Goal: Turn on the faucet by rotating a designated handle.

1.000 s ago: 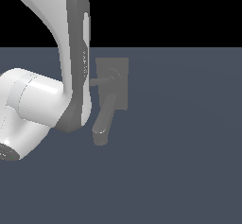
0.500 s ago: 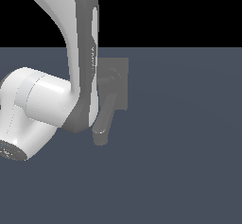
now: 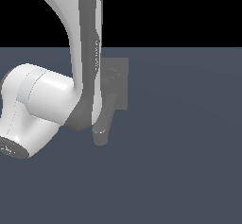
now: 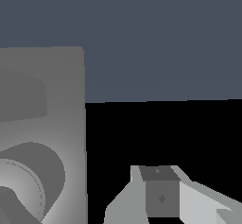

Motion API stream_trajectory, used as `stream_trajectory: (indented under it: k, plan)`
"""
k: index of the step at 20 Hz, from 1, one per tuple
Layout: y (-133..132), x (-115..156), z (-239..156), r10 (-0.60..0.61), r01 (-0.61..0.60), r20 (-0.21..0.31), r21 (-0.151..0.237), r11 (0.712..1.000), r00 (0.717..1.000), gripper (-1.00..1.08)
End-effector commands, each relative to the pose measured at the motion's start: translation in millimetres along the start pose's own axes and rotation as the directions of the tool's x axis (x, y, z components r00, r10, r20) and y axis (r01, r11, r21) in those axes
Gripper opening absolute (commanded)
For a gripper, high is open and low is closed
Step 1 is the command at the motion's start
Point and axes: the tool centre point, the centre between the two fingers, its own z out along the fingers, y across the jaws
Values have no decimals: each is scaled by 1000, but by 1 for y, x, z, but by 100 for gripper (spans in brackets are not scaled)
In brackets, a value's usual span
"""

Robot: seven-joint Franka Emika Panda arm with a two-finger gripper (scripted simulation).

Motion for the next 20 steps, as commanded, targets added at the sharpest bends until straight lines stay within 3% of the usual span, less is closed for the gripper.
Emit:
stream_trajectory:
  k: [1,11,13,20]
  plan:
    - [1,-11,0,0,0,1,0,1000,1000,-100]
    - [7,-56,0,0,0,1,0,1000,1000,-100]
    - [4,-46,0,-3,3,-7,4,1000,1000,-100]
    - [-4,-72,0,-2,2,-5,3,1000,1000,-100]
